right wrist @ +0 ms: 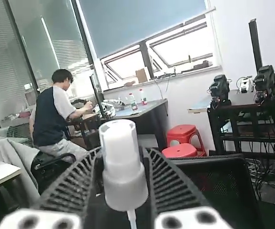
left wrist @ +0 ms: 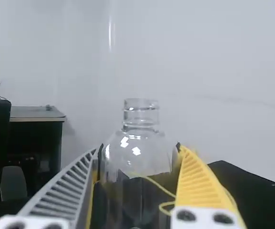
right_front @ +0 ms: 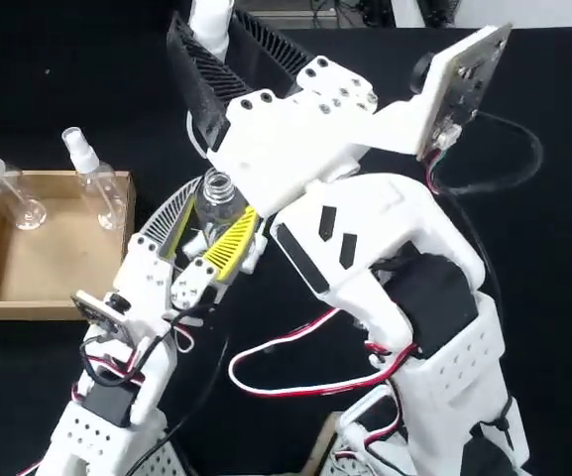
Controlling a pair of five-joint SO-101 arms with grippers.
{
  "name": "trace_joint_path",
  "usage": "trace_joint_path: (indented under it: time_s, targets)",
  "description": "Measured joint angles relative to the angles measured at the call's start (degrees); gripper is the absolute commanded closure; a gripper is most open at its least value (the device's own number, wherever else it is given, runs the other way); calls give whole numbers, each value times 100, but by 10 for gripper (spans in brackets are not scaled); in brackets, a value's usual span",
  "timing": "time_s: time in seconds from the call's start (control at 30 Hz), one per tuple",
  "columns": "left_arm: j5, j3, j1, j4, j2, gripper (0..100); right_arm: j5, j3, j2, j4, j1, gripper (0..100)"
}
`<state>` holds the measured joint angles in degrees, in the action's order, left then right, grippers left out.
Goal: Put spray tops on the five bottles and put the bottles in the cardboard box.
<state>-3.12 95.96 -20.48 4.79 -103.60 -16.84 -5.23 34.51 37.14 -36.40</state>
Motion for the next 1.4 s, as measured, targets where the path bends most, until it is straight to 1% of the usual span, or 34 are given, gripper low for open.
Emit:
trace_joint_path:
  time_s: [0.17, 0.23, 0.33, 0.5, 0.8, 1.03, 1.2, 1.4]
  targets:
    - [0, 0, -9, -88, 0, 970, 0, 0, 9, 0, 0, 987]
    - [0, 0, -9, -466, 0, 970, 26, 0, 35, 9, 0, 987]
    - [0, 0, -9, -1231, 0, 970, 360, 0, 44, 193, 0, 987]
    - [0, 0, 0, -1371, 0, 970, 598, 0, 44, 554, 0, 987]
    - [0, 0, 97, -1204, 0, 970, 598, 0, 44, 791, 0, 987]
    - [0, 0, 97, -404, 0, 970, 598, 0, 44, 756, 0, 987]
    - [0, 0, 26, 193, 0, 970, 598, 53, 44, 229, 0, 987]
    - [0, 0, 0, 299, 0, 970, 598, 53, 44, 79, 0, 987]
